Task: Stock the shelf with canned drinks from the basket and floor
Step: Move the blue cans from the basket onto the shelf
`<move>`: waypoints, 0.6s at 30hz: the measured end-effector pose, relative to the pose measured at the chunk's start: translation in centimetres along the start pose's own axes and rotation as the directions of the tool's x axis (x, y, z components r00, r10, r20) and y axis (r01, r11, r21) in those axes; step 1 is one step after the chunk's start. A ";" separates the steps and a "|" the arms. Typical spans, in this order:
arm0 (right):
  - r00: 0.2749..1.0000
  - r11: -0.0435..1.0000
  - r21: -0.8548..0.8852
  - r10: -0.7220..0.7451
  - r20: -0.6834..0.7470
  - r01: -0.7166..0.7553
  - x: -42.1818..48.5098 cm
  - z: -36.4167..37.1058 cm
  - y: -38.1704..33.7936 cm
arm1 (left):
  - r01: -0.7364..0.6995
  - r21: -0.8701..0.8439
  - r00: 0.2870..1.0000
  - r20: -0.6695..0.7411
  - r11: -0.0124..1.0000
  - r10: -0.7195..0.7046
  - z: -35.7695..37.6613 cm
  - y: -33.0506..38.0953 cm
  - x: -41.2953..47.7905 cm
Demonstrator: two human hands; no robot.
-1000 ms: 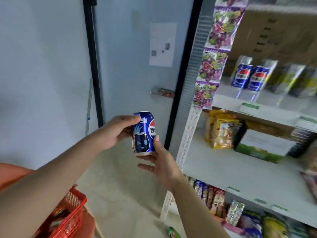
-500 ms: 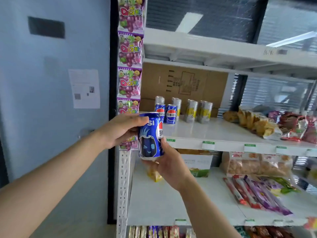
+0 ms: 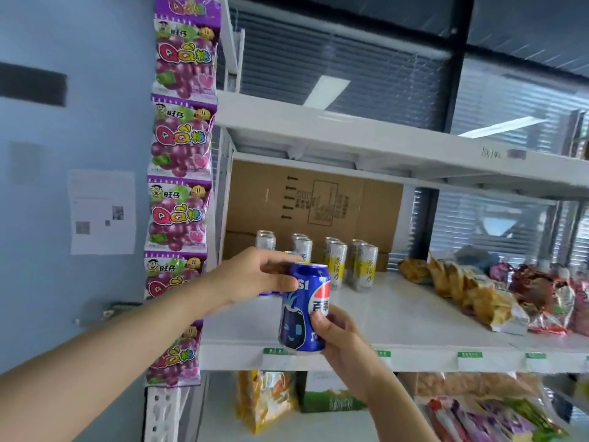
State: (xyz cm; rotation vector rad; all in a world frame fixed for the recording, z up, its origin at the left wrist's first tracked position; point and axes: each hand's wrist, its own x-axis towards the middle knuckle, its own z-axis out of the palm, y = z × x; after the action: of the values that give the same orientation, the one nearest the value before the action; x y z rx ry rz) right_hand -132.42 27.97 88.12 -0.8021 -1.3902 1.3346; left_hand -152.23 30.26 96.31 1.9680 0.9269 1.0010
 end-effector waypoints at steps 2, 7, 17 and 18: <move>0.999 0.991 -0.129 -0.023 -0.037 0.018 1.6 -1.6 -0.3 | -0.024 0.096 0.999 -0.040 0.995 0.028 0.7 -0.2 1.8; 0.999 0.958 -0.285 -0.033 -0.014 0.027 5.6 -4.4 0.3 | -0.031 0.389 0.992 -0.100 0.921 0.076 2.6 -0.8 6.0; 0.992 0.868 -0.497 -0.050 -0.115 -0.014 11.0 -6.1 4.6 | 0.148 0.630 0.985 -0.165 0.763 -0.054 3.9 -2.2 9.9; 0.993 0.872 -0.489 -0.048 -0.112 -0.013 11.4 -5.9 4.8 | 0.154 0.640 0.984 -0.168 0.752 -0.058 3.8 -2.4 10.0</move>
State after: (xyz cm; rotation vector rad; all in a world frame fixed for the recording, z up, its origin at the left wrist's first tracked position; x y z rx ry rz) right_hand -130.74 41.23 85.21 -1.1815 -1.6581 0.9023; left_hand -145.25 38.73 96.04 2.3851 1.6234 0.8123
